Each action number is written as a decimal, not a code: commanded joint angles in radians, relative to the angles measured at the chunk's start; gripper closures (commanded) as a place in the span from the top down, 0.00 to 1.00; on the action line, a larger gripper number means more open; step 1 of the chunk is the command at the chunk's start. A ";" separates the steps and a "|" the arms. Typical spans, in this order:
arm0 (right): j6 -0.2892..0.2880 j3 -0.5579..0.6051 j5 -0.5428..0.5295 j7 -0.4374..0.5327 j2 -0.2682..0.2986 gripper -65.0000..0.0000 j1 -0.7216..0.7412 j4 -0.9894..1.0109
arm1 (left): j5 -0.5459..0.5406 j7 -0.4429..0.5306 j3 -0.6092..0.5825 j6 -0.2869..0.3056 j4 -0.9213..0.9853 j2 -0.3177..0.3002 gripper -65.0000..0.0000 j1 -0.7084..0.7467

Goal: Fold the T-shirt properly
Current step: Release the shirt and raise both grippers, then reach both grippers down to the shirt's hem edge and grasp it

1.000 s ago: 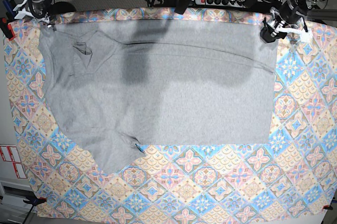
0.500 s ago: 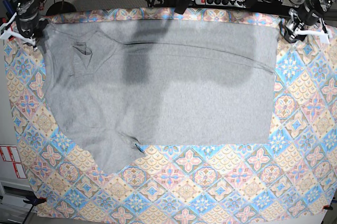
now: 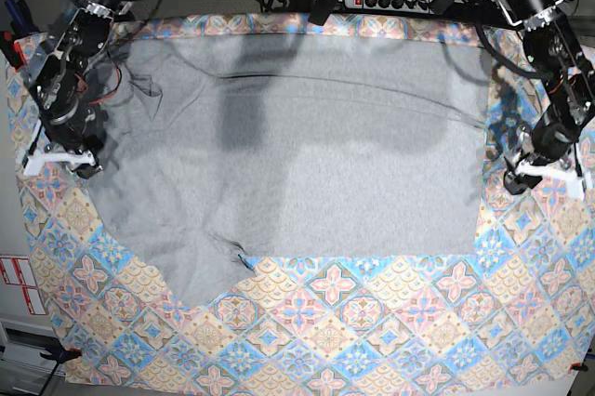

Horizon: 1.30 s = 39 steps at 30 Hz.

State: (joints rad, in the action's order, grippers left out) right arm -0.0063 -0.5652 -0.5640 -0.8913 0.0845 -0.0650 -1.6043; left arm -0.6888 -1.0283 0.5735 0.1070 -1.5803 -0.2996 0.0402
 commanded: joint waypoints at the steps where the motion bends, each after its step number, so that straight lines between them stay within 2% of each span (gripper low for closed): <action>1: 0.002 0.015 0.028 0.018 0.022 0.31 0.031 -0.004 | 0.016 0.021 -0.010 0.001 0.016 -0.008 0.51 -0.047; 4: 0.002 0.075 0.103 0.018 0.025 0.31 0.084 0.034 | 0.090 0.032 -0.045 0.001 0.157 0.003 0.51 -0.168; 7: 0.002 0.110 0.146 0.021 0.027 0.31 0.124 0.075 | 0.142 0.093 -0.079 0.001 0.329 0.003 0.51 -0.268; 15: 0.002 0.119 0.158 0.022 0.027 0.31 0.176 0.140 | 0.240 0.392 -0.235 0.001 0.729 -0.003 0.51 -0.472; 19: 0.002 0.119 0.158 0.025 0.027 0.31 0.173 0.140 | 0.261 0.494 -0.277 0.001 0.915 -0.003 0.50 -0.552; 25: 0.002 0.119 0.158 0.025 0.027 0.31 0.169 0.140 | 0.263 0.566 -0.281 -0.003 0.961 -0.003 0.50 -0.561; 39: 0.002 0.118 0.155 0.024 0.027 0.31 0.167 0.134 | 0.263 0.567 -0.281 -0.003 0.963 0.009 0.51 -0.534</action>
State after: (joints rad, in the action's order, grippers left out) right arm 0.0021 -0.4450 -0.3996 -0.8841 0.0978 0.0841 -1.4475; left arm -0.4221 -0.4671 0.2939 0.1020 -0.6056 -0.2802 -0.4648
